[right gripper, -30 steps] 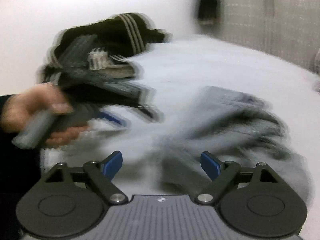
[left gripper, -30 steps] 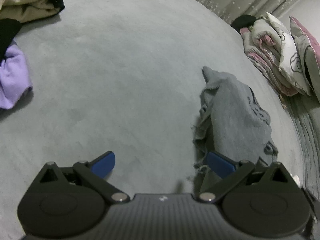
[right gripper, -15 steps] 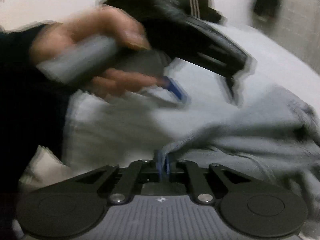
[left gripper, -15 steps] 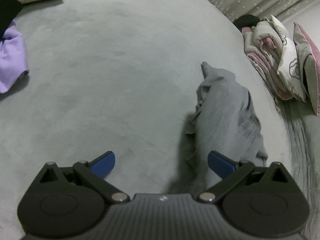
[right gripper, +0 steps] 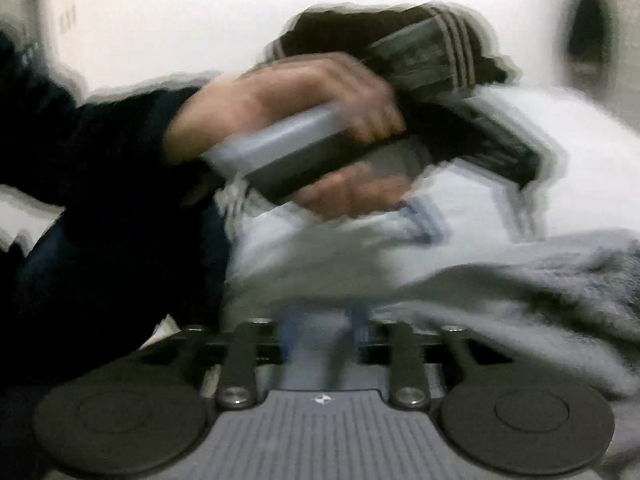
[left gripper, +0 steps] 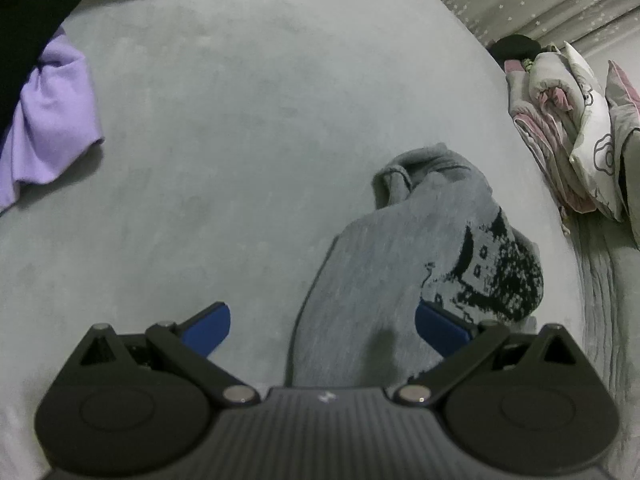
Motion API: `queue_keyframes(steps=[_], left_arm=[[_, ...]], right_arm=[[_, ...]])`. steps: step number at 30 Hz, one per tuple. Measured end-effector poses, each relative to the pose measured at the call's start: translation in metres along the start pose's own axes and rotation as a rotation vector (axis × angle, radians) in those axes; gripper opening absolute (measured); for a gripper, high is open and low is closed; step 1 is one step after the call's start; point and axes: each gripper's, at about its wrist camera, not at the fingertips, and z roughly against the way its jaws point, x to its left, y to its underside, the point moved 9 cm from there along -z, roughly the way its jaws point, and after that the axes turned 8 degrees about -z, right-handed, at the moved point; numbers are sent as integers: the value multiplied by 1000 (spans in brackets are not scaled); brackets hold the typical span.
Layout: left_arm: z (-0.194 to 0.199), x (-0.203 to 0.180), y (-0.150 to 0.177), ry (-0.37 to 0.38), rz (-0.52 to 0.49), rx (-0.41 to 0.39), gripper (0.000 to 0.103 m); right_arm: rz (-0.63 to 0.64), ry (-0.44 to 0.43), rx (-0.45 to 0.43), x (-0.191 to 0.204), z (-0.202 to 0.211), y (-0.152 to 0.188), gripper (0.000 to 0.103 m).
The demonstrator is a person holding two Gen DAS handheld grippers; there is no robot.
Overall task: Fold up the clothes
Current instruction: 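Lift the grey T-shirt with the right gripper while the left gripper approaches its hem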
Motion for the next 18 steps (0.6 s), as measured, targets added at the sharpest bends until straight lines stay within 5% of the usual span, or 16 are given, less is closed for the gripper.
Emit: queue_keyframes(steps=[2, 6, 10, 14, 16, 18], left_arm=[[1, 1, 4, -1, -9, -1, 103], [3, -1, 25, -24, -96, 21, 103], [8, -6, 45, -10, -132, 35, 103], [14, -7, 55, 4, -146, 49, 103], [17, -9, 59, 8, -177, 64, 102], [22, -8, 66, 16, -204, 74, 92]], right_arm=[[-84, 134, -53, -34, 7, -9, 72], [-250, 367, -93, -104, 25, -14, 73], [-346, 449, -126, -152, 37, -28, 74], [-298, 513, -159, -181, 32, -51, 73], [-268, 569, -182, -194, 40, -88, 73], [-191, 635, -166, -208, 23, -120, 73]])
